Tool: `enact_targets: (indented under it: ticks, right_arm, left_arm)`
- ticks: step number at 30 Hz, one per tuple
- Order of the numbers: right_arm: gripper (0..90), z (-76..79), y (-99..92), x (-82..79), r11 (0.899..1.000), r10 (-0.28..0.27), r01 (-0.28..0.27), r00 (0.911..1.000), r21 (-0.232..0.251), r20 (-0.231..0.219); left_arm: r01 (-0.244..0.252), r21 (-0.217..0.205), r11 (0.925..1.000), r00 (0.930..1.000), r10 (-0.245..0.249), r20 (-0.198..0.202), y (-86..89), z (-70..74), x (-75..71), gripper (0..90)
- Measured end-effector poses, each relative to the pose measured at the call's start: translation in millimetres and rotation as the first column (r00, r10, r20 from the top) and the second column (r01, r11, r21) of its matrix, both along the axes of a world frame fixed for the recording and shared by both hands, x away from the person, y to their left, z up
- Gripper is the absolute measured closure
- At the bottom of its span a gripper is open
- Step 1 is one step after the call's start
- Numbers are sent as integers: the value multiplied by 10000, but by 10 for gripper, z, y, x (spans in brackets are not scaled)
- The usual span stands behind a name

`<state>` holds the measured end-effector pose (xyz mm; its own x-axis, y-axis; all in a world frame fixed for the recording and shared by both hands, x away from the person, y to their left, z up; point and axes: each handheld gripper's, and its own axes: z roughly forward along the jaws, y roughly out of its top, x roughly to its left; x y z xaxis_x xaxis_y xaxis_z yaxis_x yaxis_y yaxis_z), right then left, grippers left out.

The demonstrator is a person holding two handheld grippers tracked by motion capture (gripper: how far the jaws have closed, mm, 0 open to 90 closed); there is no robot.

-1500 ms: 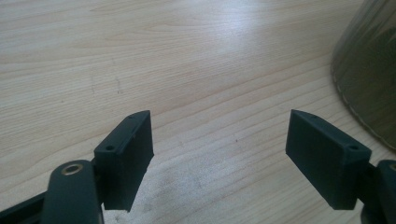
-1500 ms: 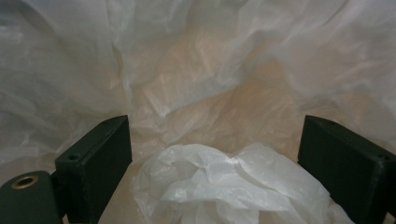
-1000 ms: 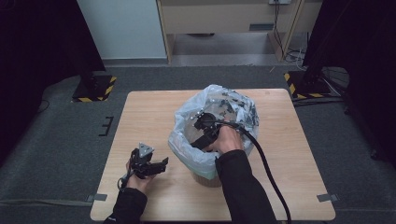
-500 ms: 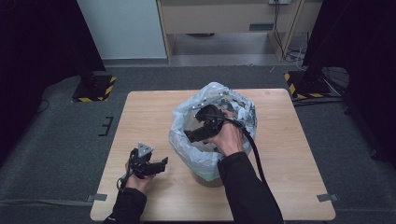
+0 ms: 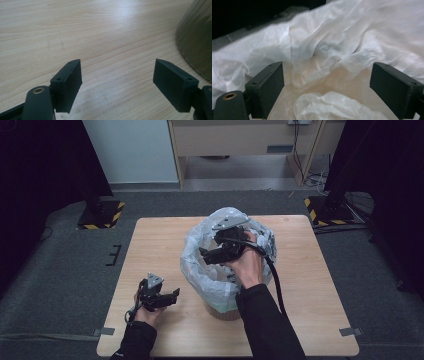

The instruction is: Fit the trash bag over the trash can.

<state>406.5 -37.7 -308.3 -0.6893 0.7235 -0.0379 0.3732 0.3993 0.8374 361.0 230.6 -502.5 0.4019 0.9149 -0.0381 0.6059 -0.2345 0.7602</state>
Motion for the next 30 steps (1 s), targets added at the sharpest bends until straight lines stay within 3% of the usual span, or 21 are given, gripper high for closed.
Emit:
enact_targets:
  ticks: [4, 8, 10, 15, 19, 25, 28, 30]
  right_arm:
    - [123, 64, -53, -4, 9975, -421, 391, 9978, 590, 505]
    - [123, 114, -115, -7, 9911, -1019, 897, 9868, 986, 1262]
    - [123, 114, -139, 9, 9880, -1245, 1122, 9851, 1059, 1184]
    - [130, -35, -157, 86, 9843, -1727, 1708, 9841, 438, 427]
    - [140, -229, -165, 149, 9846, -1747, 1735, 9820, -233, -716]
    - [139, -369, -121, 236, 9839, -1709, 1559, 9640, -876, -2039]
    - [145, -416, -95, 251, 9902, -1334, 1177, 9557, -751, -2624]
    - [142, -453, -70, 251, 9932, -1076, 883, 9453, -758, -3078]
  left_arm:
    - [1, -2, 10000, 10000, -1, -2, 3, 2, 0, 227]
    - [-2, -3, 10000, 10000, 2, 2, 4, 2, 1, 228]
    - [0, -7, 10000, 10000, 0, 3, 2, 1, 1, 227]
    - [13, -12, 10000, 10000, -13, 23, 5, 4, -1, 228]
    - [4, 0, 10000, 10000, -4, -13, 8, 0, 4, 228]
    - [23, -6, 10000, 10000, -23, 18, 5, 3, 0, 228]
    - [38, -7, 10000, 10000, -38, 6, 6, 4, 0, 228]
    - [50, 0, 10000, 10000, -50, 13, 2, 3, -1, 228]
